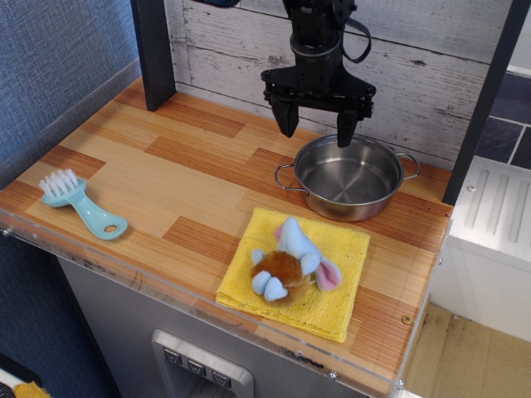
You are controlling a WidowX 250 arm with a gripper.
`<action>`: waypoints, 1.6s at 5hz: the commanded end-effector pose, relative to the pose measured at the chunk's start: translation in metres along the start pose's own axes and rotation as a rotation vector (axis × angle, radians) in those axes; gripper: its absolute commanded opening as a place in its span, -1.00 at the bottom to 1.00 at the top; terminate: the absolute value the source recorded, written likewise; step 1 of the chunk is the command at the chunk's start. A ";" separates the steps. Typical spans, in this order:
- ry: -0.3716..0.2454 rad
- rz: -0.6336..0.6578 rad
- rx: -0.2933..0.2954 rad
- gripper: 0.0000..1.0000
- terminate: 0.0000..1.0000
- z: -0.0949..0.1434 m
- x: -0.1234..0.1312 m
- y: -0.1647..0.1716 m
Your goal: Place the vessel on the far edge of the table
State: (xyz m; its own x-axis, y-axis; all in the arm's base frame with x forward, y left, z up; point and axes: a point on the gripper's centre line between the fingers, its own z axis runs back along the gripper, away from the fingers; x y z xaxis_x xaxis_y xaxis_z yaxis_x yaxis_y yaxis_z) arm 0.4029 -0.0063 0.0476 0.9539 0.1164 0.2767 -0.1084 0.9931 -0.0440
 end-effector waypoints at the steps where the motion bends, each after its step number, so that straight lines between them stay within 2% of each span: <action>1: 0.026 -0.079 0.001 1.00 -1.00 -0.005 -0.016 -0.007; 2: 0.046 -0.083 0.002 1.00 -1.00 -0.014 -0.020 -0.009; 3: 0.027 -0.064 -0.002 -1.00 -1.00 -0.019 -0.016 -0.011; 6: 0.032 -0.066 0.016 -1.00 -1.00 -0.011 -0.022 -0.012; 8: 0.004 -0.088 -0.010 -1.00 -1.00 0.007 -0.023 -0.023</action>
State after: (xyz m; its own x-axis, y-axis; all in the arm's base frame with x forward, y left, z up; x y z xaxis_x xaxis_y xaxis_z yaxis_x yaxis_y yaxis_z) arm 0.3745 -0.0290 0.0262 0.9774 0.0179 0.2109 -0.0145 0.9997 -0.0179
